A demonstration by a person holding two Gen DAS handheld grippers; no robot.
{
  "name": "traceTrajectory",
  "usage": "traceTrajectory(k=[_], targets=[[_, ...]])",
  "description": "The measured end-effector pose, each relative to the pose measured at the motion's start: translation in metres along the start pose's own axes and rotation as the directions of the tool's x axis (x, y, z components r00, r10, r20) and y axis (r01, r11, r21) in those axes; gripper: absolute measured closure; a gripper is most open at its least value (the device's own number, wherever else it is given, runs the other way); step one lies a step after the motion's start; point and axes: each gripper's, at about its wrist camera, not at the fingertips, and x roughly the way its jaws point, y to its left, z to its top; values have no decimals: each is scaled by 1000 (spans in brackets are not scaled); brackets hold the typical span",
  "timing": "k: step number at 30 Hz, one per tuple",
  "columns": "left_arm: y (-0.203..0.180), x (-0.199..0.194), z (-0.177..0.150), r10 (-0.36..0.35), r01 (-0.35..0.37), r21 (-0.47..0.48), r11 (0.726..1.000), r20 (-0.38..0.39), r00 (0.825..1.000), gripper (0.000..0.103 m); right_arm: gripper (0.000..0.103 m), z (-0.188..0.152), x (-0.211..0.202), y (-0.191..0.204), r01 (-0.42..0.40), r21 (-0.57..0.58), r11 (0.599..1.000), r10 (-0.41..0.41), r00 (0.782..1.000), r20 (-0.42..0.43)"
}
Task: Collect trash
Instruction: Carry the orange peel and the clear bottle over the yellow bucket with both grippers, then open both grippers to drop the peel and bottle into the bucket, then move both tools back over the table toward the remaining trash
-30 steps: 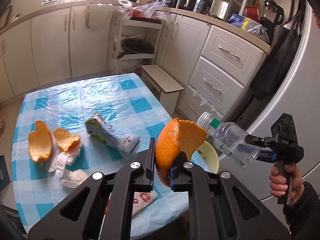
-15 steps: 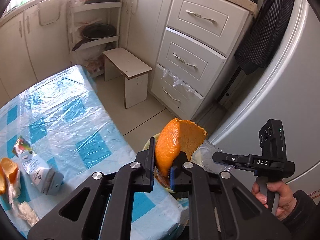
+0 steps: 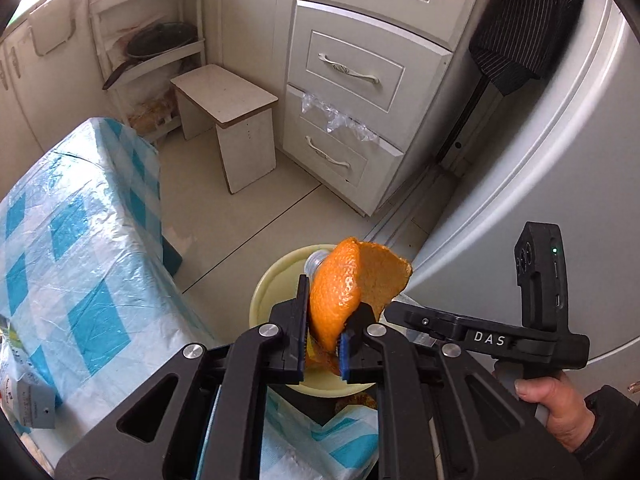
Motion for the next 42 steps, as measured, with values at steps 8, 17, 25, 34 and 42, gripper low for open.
traceTrajectory(k=[8, 17, 25, 34, 42], targets=[[-12, 0, 5, 60, -60, 7, 998, 35, 998, 37, 36, -1, -17, -5, 16, 4, 1000, -17, 999, 44], [10, -86, -19, 161, -154, -46, 987, 232, 959, 8, 32, -27, -65, 34, -24, -97, 995, 35, 993, 113], [96, -164, -80, 291, -245, -206, 947, 236, 927, 8, 30, -50, -96, 112, -83, -262, 962, 128, 979, 160], [250, -238, -171, 460, -291, -582, 759, 165, 872, 8, 24, -105, -72, 239, -170, -530, 831, 228, 972, 46], [323, -255, -222, 450, -236, -755, 612, 87, 889, 8, 24, -164, 15, 300, -198, -642, 741, 164, 980, -112]])
